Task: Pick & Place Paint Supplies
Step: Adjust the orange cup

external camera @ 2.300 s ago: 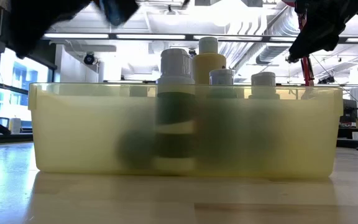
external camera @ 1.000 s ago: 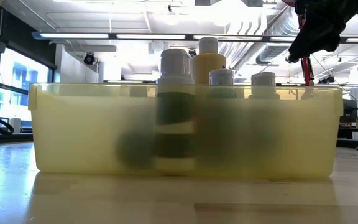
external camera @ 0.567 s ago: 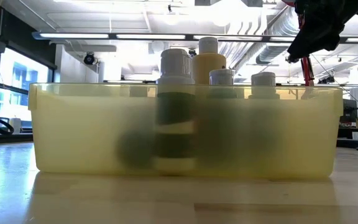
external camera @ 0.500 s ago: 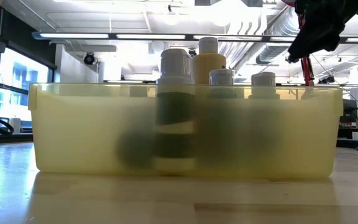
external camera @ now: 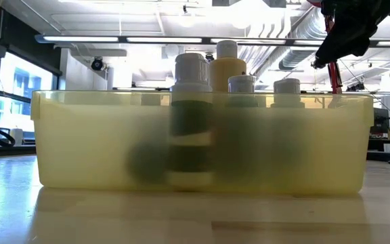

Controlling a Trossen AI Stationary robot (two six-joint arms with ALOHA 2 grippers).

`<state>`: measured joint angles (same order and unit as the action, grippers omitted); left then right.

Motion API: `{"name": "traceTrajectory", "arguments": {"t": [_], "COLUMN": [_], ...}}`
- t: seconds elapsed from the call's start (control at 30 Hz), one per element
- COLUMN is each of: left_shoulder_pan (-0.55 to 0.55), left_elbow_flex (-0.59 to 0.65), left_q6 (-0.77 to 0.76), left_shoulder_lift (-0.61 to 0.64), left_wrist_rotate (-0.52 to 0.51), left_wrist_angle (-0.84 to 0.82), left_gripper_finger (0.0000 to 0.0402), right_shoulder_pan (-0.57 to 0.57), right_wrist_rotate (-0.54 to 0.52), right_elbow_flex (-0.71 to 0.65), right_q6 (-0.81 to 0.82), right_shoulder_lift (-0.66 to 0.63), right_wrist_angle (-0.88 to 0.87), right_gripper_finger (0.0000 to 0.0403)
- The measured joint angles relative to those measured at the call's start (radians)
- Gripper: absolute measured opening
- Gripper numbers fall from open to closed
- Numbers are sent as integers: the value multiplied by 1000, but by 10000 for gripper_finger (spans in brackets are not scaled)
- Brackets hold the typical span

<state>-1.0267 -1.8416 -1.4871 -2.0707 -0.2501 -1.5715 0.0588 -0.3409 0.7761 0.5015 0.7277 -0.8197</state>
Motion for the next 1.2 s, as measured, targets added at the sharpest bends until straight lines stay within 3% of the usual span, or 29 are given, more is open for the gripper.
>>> {"name": "traceTrajectory", "arguments": {"t": [0.1, 0.2, 0.4, 0.53, 0.67, 0.93, 1.2], "left_shoulder_pan": [0, 0, 0, 0, 0, 0, 2], "left_elbow_flex": [12, 49, 91, 91, 91, 91, 90], "left_q6": [-7, -48, -120, -115, -109, 99, 60], "left_shoulder_lift": [-2, -2, -3, -3, -3, -3, -3], "left_wrist_rotate": [9, 83, 167, 151, 71, 14, -11], "left_wrist_angle": [1, 0, 1, 1, 1, 9, 0], "left_gripper_finger": [127, 154, 170, 171, 171, 171, 171], "right_shoulder_pan": [0, 0, 0, 0, 0, 0, 0], "right_wrist_rotate": [0, 0, -18, -27, -27, -26, -26], "right_elbow_flex": [0, 0, 0, 0, 0, 0, 0], "right_q6": [1, 3, 3, 3, 3, 2, -1], "right_shoulder_lift": [0, 0, 0, 0, 0, 0, 0], "right_wrist_angle": [0, 0, 0, 0, 0, 0, 0], "right_gripper_finger": [174, 174, 174, 174, 174, 174, 174]}}
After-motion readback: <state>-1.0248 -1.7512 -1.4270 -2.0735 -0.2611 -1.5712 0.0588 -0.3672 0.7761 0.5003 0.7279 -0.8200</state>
